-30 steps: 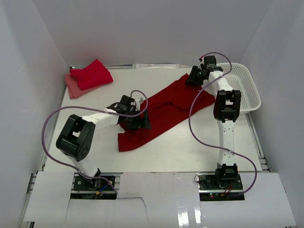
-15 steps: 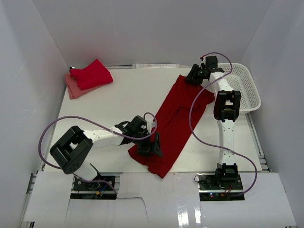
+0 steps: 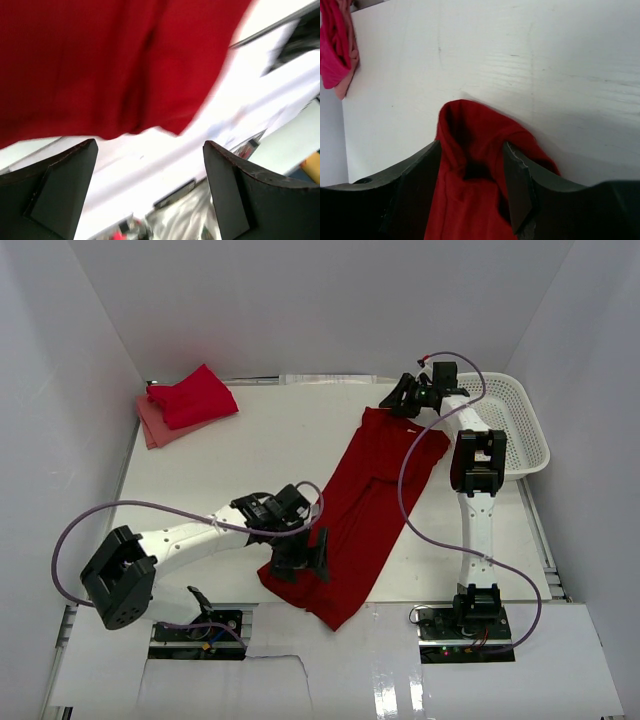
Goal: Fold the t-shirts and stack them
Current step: Rotate the tshirt 90 degrees
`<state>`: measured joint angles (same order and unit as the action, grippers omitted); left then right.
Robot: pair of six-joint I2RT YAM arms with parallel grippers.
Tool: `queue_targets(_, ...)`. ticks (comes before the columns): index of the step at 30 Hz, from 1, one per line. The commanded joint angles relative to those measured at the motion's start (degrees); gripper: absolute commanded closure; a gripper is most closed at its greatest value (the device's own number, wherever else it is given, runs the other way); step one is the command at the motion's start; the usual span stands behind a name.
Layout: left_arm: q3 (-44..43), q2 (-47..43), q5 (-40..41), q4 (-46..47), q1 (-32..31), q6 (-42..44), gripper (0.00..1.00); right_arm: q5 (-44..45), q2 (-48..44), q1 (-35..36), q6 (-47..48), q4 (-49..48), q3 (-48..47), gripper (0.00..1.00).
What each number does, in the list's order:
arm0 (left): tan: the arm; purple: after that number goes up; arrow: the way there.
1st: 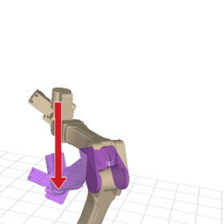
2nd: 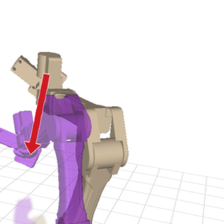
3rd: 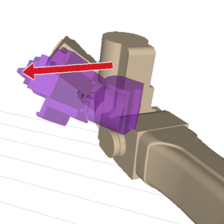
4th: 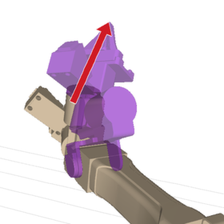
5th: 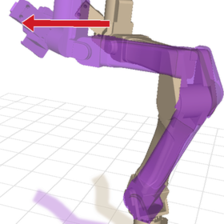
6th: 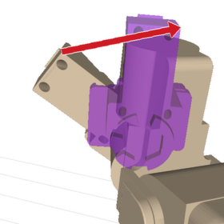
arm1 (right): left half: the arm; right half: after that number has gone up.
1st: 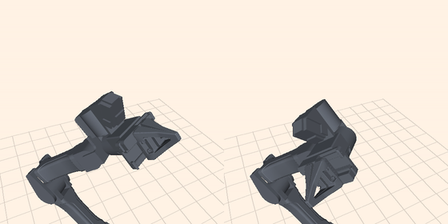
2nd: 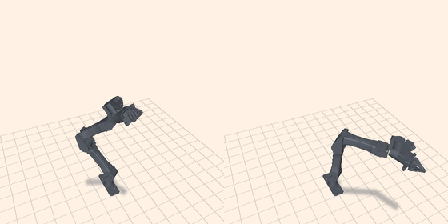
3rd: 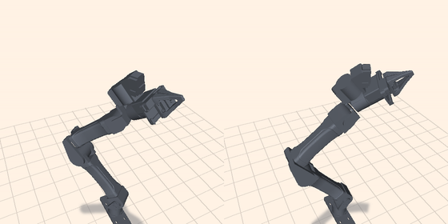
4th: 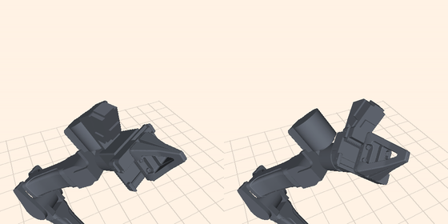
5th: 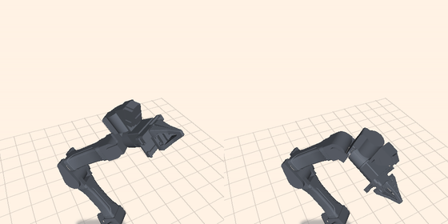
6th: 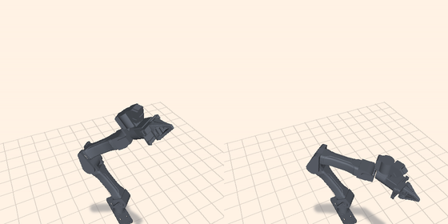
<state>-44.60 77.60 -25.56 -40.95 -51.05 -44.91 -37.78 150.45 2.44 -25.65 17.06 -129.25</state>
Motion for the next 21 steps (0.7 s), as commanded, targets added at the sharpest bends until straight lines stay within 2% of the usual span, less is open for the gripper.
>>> queue_targets(1, -12.40, -0.18, 3.86, -7.12, 3.39, 3.85, 0.02, -4.84, -9.89, 0.90, -0.28, -5.89, 2.06, 0.41)
queue_targets(8, -29.12, 7.20, 1.31, -5.03, 15.25, 12.64, 0.02, -2.05, -26.33, 2.57, 6.39, -2.74, 13.99, 0.41)
queue_targets(12, -43.95, 18.08, -3.68, 0.33, 19.05, 15.11, 0.02, 2.52, -38.10, 3.10, 9.47, -1.16, 26.83, 0.41)
queue_targets(14, -47.84, 25.99, -5.98, 6.21, 19.93, 14.50, 0.02, 8.58, -45.48, 3.71, 10.09, 2.00, 34.83, 0.42)
queue_targets(15, -51.34, 28.63, -10.52, 8.67, 20.11, 14.49, 0.02, 10.86, -50.56, 3.98, 10.09, 2.80, 37.90, 0.48)
queue_targets(16, -53.29, 34.23, -12.04, 12.61, 20.28, 14.06, 0.02, 14.54, -53.04, 4.33, 9.83, 3.15, 41.15, 0.57)
queue_targets(18, -58.82, 39.97, -14.59, 14.57, 20.55, 13.88, 0.02, 17.55, -57.88, 4.50, 9.22, 3.07, 50.70, 0.72)
queue_targets(19, -63.72, 44.95, -16.61, 16.93, 20.55, 13.97, 0.02, 19.74, -62.25, 4.77, 8.69, 3.07, 53.64, 0.89)
queue_targets(21, -68.06, 49.46, -19.86, 19.84, 20.55, 13.18, 0.02, 22.12, -65.62, 5.03, 8.25, 3.24, 60.91, 0.92)
